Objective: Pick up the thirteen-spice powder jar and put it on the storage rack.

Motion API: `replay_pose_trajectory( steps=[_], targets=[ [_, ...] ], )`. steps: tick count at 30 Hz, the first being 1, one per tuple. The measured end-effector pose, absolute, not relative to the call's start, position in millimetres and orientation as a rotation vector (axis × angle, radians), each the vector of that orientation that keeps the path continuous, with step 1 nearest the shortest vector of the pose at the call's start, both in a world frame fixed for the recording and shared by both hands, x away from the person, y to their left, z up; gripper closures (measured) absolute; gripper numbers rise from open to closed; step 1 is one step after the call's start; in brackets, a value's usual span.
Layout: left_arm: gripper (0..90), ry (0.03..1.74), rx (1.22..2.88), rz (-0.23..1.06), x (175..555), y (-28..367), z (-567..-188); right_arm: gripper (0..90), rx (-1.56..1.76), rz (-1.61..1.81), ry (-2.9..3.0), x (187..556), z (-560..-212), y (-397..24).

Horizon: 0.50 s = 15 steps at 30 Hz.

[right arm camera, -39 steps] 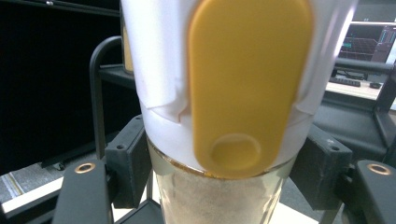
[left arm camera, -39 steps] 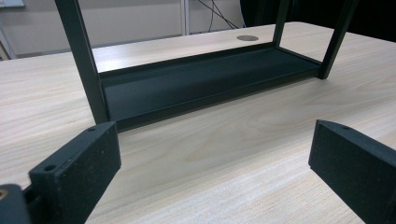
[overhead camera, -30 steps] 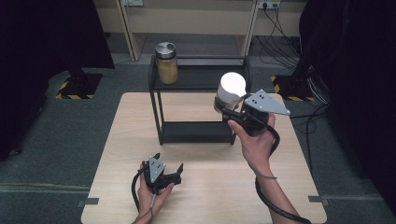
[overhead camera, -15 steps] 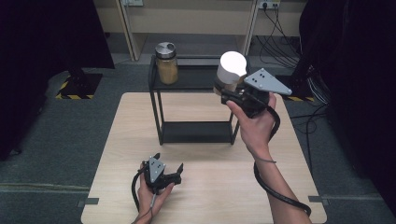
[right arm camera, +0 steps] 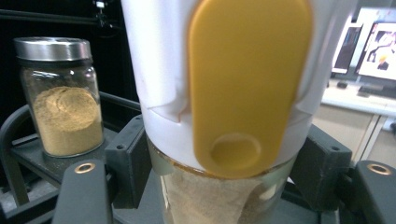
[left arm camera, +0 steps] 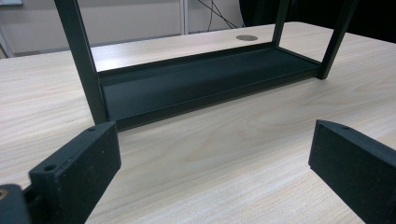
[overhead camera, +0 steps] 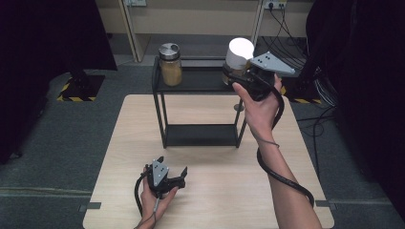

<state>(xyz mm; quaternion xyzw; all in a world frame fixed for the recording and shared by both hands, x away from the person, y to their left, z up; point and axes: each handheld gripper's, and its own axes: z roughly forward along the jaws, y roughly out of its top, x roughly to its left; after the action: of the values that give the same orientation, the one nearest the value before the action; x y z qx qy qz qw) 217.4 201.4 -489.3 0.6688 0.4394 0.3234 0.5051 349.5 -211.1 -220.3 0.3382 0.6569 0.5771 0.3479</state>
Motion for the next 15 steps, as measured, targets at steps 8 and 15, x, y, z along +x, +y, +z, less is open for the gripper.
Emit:
replay_pose_trajectory(
  steps=[8, 15],
  targets=[
    [1.6, 1.061, 1.616, 0.777, 218, 201, -489, 30.6, 0.936, 1.493, 1.712, 361, -214, -206],
    [1.6, 1.056, 1.614, 0.778, 218, 202, -489, 30.6, 0.953, 1.469, 1.731, 368, -214, -200]
  ],
)
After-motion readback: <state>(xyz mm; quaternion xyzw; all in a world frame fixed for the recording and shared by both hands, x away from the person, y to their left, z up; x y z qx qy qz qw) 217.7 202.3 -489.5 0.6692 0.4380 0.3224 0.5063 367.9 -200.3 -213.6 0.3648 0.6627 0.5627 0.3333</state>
